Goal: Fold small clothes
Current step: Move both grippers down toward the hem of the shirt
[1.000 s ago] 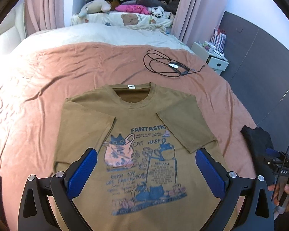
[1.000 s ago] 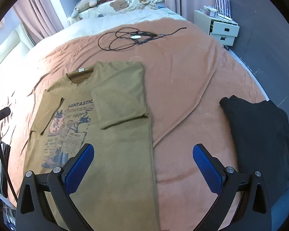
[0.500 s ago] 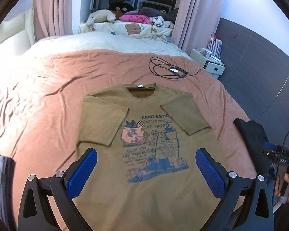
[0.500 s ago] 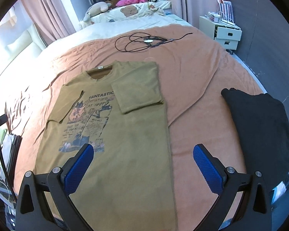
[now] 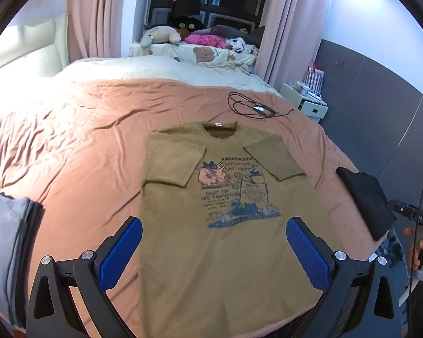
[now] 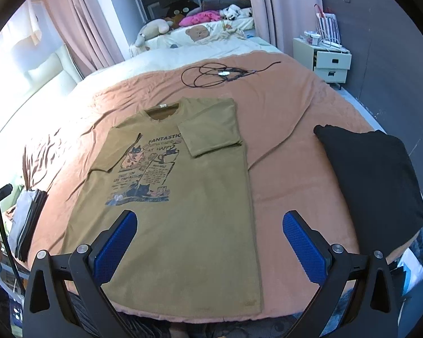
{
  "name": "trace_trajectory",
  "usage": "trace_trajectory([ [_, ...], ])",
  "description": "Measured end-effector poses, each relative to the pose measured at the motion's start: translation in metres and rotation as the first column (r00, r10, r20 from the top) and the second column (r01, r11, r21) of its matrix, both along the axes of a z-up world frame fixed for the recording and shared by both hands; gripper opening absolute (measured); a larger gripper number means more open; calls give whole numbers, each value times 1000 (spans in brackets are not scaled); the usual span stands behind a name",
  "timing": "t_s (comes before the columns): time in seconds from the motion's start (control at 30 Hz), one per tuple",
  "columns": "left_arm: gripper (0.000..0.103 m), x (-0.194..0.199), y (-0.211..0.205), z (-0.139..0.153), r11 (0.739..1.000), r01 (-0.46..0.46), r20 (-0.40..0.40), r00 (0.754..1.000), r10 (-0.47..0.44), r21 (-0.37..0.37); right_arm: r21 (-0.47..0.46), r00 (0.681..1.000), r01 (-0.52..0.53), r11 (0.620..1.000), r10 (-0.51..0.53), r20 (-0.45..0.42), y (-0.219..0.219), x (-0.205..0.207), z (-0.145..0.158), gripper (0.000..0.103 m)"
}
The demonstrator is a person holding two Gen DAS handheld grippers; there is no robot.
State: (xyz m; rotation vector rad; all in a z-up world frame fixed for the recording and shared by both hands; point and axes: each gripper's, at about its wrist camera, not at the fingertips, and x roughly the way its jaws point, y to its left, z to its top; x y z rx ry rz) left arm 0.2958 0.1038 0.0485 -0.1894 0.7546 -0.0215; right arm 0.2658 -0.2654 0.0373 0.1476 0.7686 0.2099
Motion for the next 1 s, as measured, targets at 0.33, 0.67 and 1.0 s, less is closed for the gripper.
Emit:
trace_trajectory([
  [0.33,96,-64,35,-24,999,-28,14,1000,28,-21,10,999,-19,1000,18,41,-11,-51,-15,103],
  [0.67,92,-112,51,-58,997,-64,3,998,64,-44,60,998,-23,998,19,63,-29,-86,-29,103],
  [1.0,74,-158,75,-84,987,-95,-1,995,95,-129,61,998,-10,998,6,70,-29,-115,-37,103],
])
